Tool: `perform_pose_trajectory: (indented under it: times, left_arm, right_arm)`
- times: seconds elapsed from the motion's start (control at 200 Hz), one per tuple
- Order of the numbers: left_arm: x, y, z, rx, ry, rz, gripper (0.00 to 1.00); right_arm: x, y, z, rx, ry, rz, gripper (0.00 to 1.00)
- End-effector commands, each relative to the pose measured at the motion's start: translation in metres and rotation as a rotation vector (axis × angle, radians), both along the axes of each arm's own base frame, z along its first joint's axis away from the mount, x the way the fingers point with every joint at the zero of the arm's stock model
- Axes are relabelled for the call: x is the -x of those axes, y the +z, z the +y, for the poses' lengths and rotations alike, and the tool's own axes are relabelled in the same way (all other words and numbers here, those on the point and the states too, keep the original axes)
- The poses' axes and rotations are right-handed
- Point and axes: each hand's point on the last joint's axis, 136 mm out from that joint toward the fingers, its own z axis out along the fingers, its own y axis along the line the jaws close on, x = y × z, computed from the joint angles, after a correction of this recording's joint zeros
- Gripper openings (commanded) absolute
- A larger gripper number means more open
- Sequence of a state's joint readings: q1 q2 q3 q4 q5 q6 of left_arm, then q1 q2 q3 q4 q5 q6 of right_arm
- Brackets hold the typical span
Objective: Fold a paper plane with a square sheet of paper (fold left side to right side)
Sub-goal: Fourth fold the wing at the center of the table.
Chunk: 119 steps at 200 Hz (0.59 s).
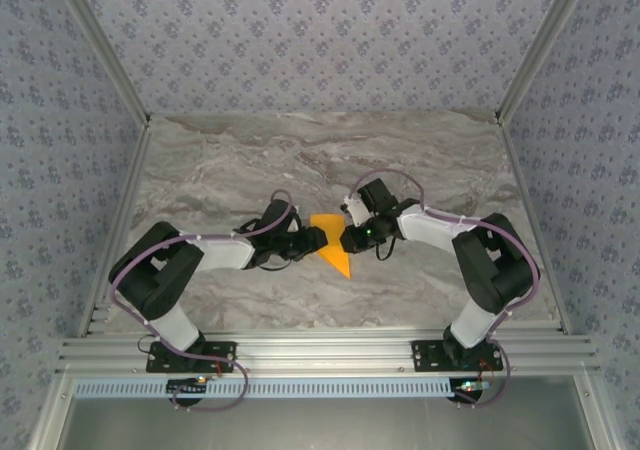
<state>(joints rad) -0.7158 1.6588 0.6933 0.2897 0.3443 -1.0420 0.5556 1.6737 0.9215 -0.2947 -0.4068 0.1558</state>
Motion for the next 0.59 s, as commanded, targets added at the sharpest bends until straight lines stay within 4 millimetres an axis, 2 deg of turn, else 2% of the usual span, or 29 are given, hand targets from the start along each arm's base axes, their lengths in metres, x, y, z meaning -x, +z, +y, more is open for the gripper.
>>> perform_pose_trajectory:
  times: [0.0,0.1,0.175,0.315,0.45,0.59]
  left_arm:
    - [-0.007,0.014,-0.013,0.038,-0.016,-0.028,0.4]
    - [-0.008,0.02,-0.015,0.052,-0.011,-0.029,0.38]
    - [-0.008,0.024,-0.016,0.062,-0.003,-0.024,0.38]
    - [-0.01,0.028,-0.018,0.074,0.009,-0.01,0.38]
    - [-0.012,0.032,-0.019,0.075,0.015,-0.008,0.38]
    - [-0.012,0.033,-0.019,0.073,0.018,-0.002,0.38]
  right_arm:
    - [-0.004,0.01,-0.01,0.02,-0.017,-0.058,0.29]
    - [-0.007,0.024,-0.021,0.047,-0.043,-0.14,0.48]
    - [-0.005,0.034,-0.029,0.061,-0.05,-0.194,0.54]
    - [0.016,0.042,-0.023,0.052,0.009,-0.257,0.56]
    - [0.039,0.032,-0.006,0.062,0.072,-0.3,0.54]
    - [0.046,0.023,0.008,0.085,0.102,-0.337,0.54]
